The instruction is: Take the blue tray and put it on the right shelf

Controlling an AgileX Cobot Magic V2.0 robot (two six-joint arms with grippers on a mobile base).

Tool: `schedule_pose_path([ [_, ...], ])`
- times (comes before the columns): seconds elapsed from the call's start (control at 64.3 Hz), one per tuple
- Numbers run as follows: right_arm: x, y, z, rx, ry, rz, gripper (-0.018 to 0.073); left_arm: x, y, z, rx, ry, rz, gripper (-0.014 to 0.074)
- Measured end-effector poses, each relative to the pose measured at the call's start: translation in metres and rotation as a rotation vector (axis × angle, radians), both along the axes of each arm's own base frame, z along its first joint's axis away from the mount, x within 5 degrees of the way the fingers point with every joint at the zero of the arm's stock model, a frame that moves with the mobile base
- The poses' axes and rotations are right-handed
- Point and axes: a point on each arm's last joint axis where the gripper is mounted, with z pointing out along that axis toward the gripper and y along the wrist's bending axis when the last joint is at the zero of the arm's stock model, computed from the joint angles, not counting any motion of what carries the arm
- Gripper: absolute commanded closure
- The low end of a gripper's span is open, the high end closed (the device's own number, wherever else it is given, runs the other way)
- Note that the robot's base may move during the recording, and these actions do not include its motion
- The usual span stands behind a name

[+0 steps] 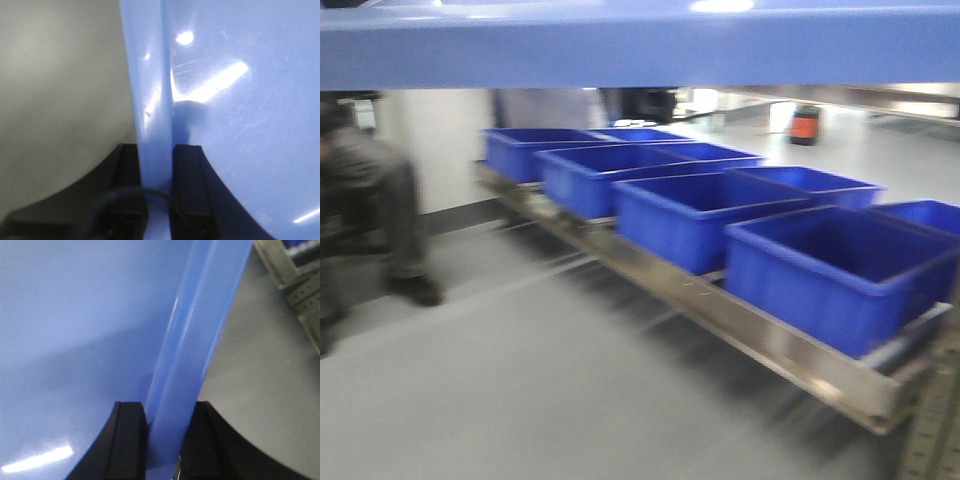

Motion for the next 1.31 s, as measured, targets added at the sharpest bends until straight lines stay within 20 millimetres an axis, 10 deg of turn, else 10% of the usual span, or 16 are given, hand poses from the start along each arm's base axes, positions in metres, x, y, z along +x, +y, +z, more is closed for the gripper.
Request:
schedule_pose_path([
  [1.307, 0.0001, -0.0002, 0.0, -0.002, -0.001, 0.0, 0.0503, 0.0004, -0.0006, -0.0004, -0.004, 0.002, 0.0, 0.0643],
])
